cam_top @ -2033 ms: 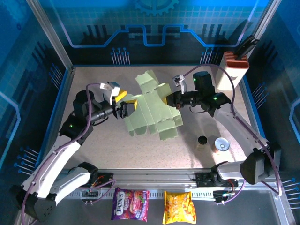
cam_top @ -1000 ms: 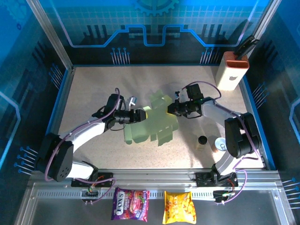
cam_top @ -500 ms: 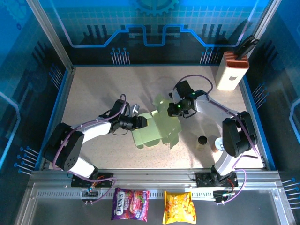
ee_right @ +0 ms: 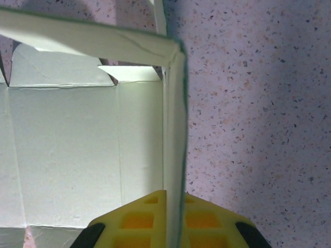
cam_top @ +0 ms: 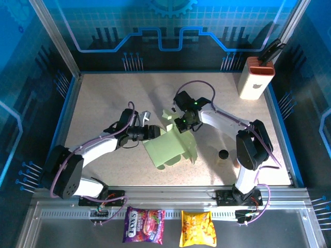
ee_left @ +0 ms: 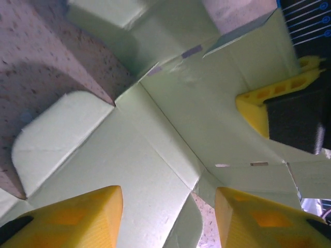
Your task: Fold the paper box
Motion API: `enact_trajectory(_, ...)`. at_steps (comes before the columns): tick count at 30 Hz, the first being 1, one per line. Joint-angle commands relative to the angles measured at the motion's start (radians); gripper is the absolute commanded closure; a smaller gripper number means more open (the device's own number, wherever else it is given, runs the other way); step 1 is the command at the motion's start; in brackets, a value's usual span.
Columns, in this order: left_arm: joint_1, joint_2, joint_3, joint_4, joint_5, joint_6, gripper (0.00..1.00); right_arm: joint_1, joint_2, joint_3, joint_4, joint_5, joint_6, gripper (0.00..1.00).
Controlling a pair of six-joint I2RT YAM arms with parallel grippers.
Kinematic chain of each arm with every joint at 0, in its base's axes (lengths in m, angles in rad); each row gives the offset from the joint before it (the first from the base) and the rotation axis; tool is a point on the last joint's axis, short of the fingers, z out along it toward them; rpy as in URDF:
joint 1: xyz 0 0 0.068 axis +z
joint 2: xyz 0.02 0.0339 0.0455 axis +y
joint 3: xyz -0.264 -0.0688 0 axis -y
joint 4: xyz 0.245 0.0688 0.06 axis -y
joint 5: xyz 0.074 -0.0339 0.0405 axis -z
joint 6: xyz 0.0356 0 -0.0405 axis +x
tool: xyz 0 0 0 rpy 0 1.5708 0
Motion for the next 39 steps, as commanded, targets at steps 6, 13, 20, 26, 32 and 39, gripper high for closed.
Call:
enact_trajectory(6,0.018,-0.033,0.043,-0.006,-0.161,0.234,0.46,0.025,0.021,0.0,-0.088,-0.001,-0.11,0.96)
enact_trajectory(13,0.02,-0.005,0.023,0.123,-0.14,0.445,0.38,0.025,-0.066,-0.064,-0.046,-0.058,-0.288,0.94)
enact_trajectory(20,0.021,0.019,-0.01,0.189,-0.131,0.478,0.31,0.023,-0.141,-0.14,-0.013,-0.116,-0.468,0.93)
enact_trajectory(26,0.02,0.053,-0.048,0.274,-0.038,0.45,0.29,0.003,-0.142,-0.135,-0.026,-0.139,-0.497,0.92)
enact_trajectory(32,0.021,0.108,-0.063,0.322,0.031,0.416,0.29,-0.013,-0.14,-0.13,-0.027,-0.154,-0.498,0.92)
enact_trajectory(39,0.02,0.166,-0.061,0.367,0.147,0.38,0.34,-0.022,-0.139,-0.124,-0.015,-0.153,-0.468,0.92)
